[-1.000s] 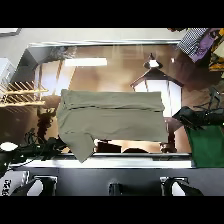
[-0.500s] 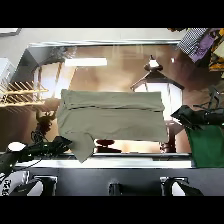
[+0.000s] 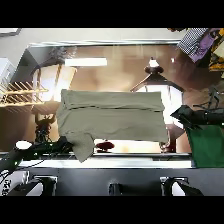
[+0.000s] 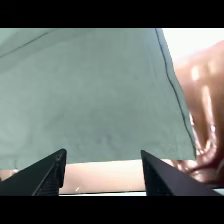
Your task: Fold the clothes and pants, and hang the long-sleeved shirts on hangers.
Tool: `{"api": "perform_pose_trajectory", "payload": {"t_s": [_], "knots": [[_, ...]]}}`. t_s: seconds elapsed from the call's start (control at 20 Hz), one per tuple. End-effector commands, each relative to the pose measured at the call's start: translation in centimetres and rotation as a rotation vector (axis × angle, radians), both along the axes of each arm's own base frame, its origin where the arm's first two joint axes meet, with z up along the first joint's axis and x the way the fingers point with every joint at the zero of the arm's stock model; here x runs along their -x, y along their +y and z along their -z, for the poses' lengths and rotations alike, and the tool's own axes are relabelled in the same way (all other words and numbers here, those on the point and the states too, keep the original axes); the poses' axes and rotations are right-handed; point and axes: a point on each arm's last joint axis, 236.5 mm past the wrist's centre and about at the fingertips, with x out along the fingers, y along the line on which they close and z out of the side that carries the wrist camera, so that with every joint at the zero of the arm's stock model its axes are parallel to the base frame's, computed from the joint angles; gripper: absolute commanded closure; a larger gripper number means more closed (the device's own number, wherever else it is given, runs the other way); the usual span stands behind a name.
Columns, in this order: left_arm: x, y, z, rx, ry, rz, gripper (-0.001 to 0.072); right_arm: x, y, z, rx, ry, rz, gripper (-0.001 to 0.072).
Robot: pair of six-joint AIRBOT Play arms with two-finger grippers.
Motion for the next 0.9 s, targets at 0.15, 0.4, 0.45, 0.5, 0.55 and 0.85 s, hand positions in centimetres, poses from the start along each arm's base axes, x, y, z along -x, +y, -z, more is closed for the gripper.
{"api": "perform_pose_trajectory", "payload": {"t_s": [0.15, 0.4, 0.45, 0.5, 0.55, 0.85], "knots": [[0.2, -0.5, 0.0, 0.014, 0.008, 0.012, 0.0687, -0.7, -3.3, -1.2, 0.012, -0.012, 0.061, 0.0175], [-0.4, -0.6, -0.8, 0.018, -0.019, 0.038, 0.0688, 1.6, -6.2, 4.9, -0.113, 0.134, 0.106, 0.0168], [-0.7, -0.7, -1.2, 0.020, -0.030, 0.047, 0.0688, 2.3, -5.4, 6.4, -0.145, 0.172, 0.081, 0.0163], [-1.1, -0.7, -1.6, 0.021, -0.044, 0.054, 0.0688, 3.0, -4.6, 8.0, -0.184, 0.212, 0.067, 0.0163], [-1.5, -0.7, -2.0, 0.022, -0.054, 0.057, 0.0688, 3.7, -4.1, 9.4, -0.209, 0.245, 0.054, 0.0163], [-2.3, -0.7, -2.9, 0.025, -0.078, 0.064, 0.0688, 5.5, -3.2, 14.3, -0.237, 0.311, 0.044, 0.0174]]}}
